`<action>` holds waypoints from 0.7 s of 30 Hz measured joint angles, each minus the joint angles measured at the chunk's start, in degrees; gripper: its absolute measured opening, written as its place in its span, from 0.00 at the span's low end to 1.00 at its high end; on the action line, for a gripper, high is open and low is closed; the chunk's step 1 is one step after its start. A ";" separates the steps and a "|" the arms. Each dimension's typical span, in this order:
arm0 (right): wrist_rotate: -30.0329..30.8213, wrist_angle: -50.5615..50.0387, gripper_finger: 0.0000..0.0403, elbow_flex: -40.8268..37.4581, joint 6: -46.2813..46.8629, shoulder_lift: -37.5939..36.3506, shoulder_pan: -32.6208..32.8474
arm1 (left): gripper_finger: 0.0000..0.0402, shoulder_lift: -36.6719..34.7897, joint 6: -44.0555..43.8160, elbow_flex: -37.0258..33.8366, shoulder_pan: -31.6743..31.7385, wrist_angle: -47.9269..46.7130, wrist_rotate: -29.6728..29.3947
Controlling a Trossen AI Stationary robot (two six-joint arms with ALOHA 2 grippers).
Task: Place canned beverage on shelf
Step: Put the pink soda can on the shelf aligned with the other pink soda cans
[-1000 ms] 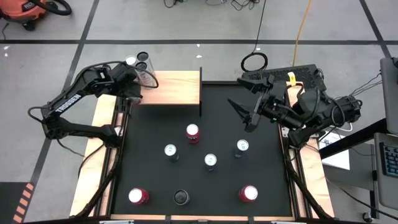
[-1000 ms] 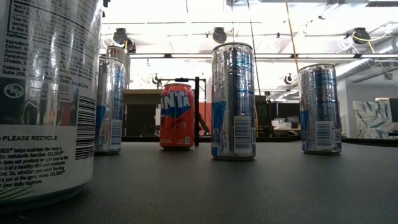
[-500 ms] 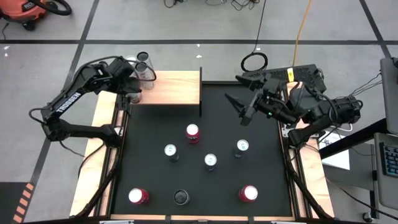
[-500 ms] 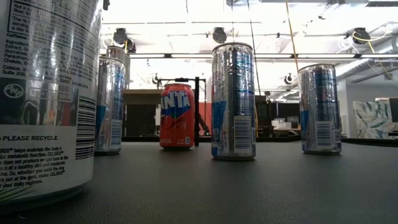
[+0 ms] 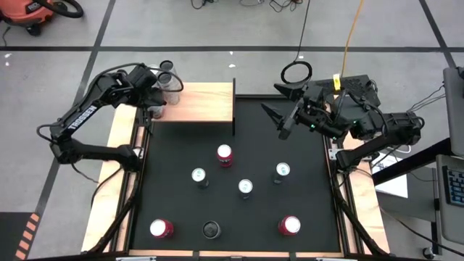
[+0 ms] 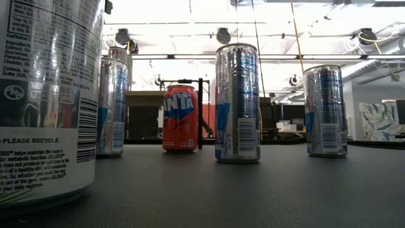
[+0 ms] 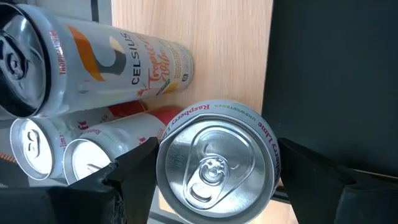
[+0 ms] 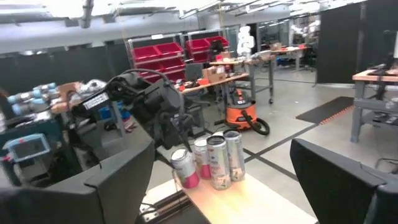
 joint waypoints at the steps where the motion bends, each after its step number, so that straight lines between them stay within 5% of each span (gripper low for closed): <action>1: -0.35 -0.55 0.89 0.00 0.01 -0.23 -0.25 | 0.71 0.20 0.02 0.00 0.22 0.02 0.00; 21: -1.59 -5.18 0.89 0.00 1.29 -2.95 -1.36 | 0.71 2.39 0.00 0.00 0.86 -0.04 -0.98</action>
